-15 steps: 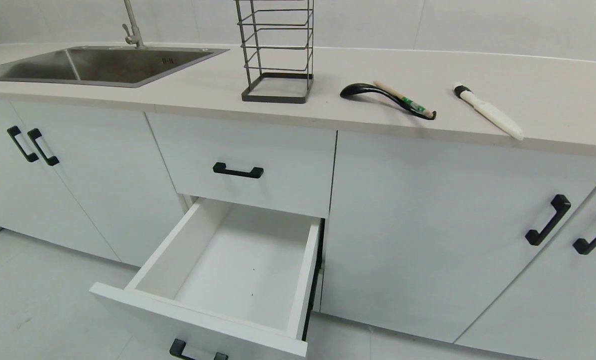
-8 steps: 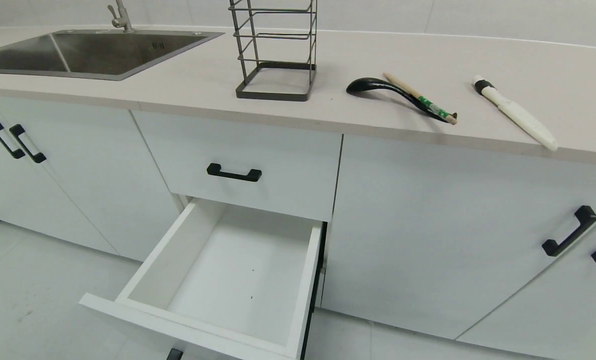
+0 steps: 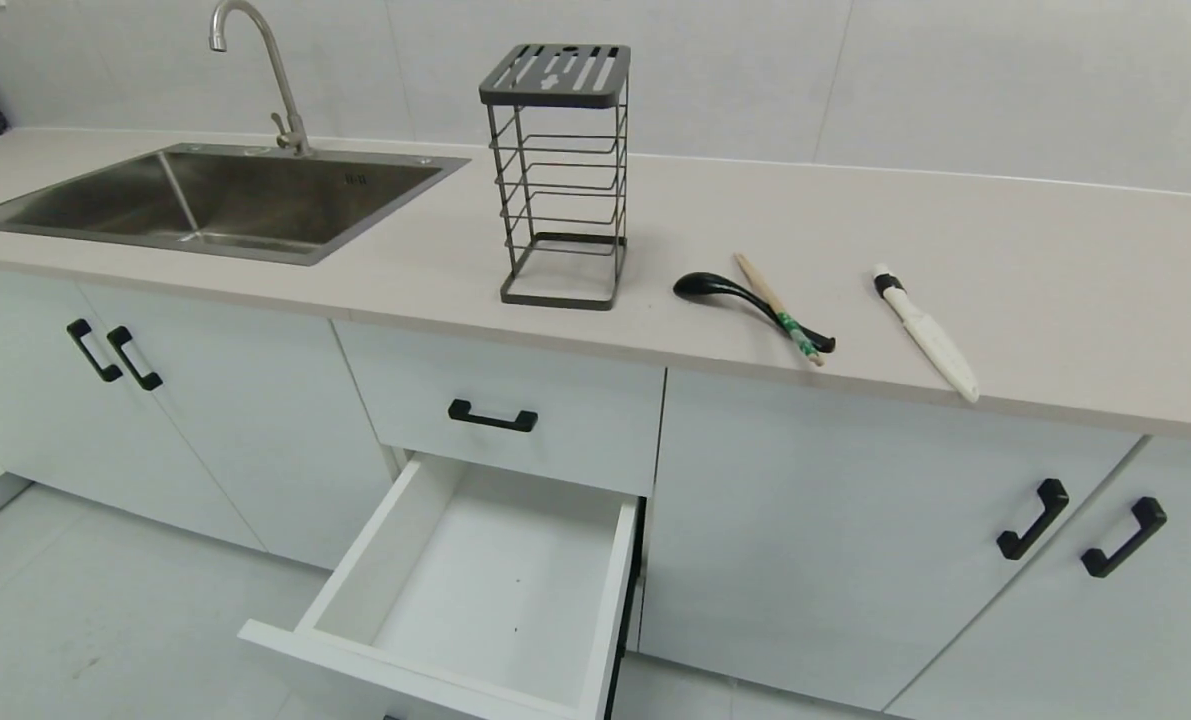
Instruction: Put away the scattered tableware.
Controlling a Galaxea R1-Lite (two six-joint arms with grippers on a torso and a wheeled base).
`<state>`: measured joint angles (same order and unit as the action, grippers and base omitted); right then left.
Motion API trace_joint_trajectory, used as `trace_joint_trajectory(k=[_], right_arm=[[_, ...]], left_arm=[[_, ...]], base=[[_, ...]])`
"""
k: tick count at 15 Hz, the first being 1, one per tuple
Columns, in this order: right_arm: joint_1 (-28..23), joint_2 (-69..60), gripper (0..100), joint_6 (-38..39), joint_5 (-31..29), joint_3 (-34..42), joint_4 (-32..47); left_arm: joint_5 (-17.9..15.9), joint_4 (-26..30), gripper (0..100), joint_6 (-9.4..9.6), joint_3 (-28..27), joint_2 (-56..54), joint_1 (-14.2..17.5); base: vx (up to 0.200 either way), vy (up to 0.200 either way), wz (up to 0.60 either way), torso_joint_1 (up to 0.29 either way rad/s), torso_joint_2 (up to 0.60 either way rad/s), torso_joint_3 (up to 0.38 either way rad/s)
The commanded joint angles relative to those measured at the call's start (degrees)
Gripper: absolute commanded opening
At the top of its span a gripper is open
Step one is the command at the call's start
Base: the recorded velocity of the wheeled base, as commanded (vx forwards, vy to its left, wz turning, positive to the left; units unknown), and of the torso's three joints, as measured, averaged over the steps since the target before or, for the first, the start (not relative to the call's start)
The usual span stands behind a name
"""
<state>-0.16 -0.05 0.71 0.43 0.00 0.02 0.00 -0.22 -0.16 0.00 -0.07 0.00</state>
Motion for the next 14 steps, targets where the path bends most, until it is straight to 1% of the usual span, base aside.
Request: trace_joint_trajectory(k=[1, 3, 4, 8, 11, 14], right_arm=[[0.0, 0.0, 0, 0.0, 0.0, 0.0, 0.0], [0.0, 0.0, 0, 0.0, 0.0, 0.0, 0.0], [0.0, 0.0, 0, 0.0, 0.0, 0.0, 0.0], [0.1, 0.0, 0, 0.0, 0.0, 0.0, 0.0], [0.0, 0.0, 0, 0.0, 0.0, 0.0, 0.0], [0.0, 0.0, 0, 0.0, 0.0, 0.0, 0.0]], left_arm=[[0.0, 0.0, 100, -0.02, 0.0, 0.1, 0.0], [0.0, 0.0, 100, -0.02, 0.0, 0.1, 0.0], [0.0, 0.0, 100, -0.02, 0.0, 0.1, 0.0], [0.0, 0.0, 100, -0.11, 0.0, 0.1, 0.0], [0.1, 0.0, 100, -0.54, 0.0, 0.1, 0.0], [0.1, 0.0, 100, -0.54, 0.0, 0.1, 0.0]], base=[[0.0, 0.0, 0.0, 0.139, -0.46, -0.222], [0.0, 0.0, 0.0, 0.081, -0.48, -0.215], [0.0, 0.0, 0.0, 0.237, -0.49, -0.222], [0.0, 0.0, 0.0, 0.38, -0.49, -0.234], [0.0, 0.0, 0.0, 0.291, -0.51, -0.243], [0.0, 0.0, 0.0, 0.261, -0.5, -0.235]])
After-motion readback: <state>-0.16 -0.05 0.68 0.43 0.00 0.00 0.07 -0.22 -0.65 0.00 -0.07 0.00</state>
